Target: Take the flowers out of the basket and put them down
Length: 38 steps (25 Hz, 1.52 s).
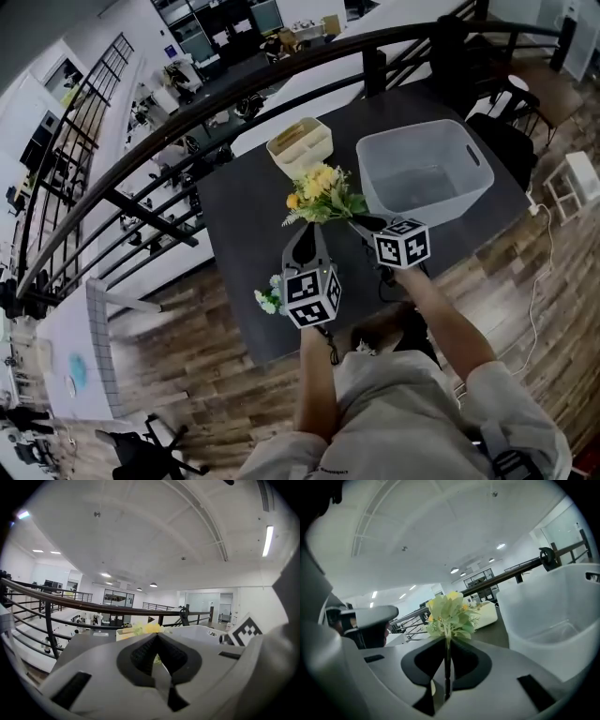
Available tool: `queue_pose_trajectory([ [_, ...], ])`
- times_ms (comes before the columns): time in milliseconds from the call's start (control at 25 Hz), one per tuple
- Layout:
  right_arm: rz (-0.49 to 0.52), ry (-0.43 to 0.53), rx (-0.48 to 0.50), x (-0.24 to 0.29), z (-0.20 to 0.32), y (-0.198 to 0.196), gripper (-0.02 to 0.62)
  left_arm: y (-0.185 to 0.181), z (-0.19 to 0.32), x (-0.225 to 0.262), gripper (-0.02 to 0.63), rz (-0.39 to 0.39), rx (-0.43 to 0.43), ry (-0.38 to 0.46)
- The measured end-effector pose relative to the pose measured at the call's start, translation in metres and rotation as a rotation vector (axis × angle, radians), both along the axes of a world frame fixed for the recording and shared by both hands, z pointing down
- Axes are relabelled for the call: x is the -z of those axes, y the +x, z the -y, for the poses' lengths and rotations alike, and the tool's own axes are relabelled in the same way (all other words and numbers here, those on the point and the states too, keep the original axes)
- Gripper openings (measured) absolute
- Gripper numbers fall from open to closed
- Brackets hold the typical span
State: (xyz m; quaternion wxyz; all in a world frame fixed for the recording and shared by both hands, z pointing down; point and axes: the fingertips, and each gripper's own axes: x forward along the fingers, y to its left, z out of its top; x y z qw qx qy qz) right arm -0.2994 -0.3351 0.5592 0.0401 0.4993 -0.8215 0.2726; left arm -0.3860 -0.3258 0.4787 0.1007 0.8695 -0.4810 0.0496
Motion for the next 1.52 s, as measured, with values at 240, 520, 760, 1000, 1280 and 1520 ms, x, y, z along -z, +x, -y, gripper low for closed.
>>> queue_pose_trajectory([
  [240, -0.205, -0.114, -0.076, -0.094, -0.021, -0.007, 0.058, 0.000, 0.002, -0.005, 0.015, -0.020, -0.018, -0.022],
  [520, -0.361, -0.211, -0.150, -0.165, -0.035, 0.009, 0.058, -0.007, 0.006, -0.006, 0.015, 0.008, -0.017, -0.029],
  [760, -0.408, -0.256, -0.119, -0.188, -0.038, 0.009, 0.062, -0.018, 0.009, -0.010, 0.015, -0.076, -0.024, -0.043],
  [1000, -0.403, -0.312, -0.107, -0.199, -0.026, 0.013, 0.083, -0.022, 0.012, -0.020, 0.015, -0.045, -0.019, -0.059],
  [1280, -0.451, -0.305, -0.091, -0.189, -0.039, 0.016, 0.236, -0.013, 0.008, -0.036, 0.015, -0.068, -0.014, -0.084],
  [1520, -0.434, -0.140, -0.140, -0.121, -0.067, 0.035, 0.288, -0.002, 0.008, -0.013, 0.015, -0.045, -0.018, -0.016],
])
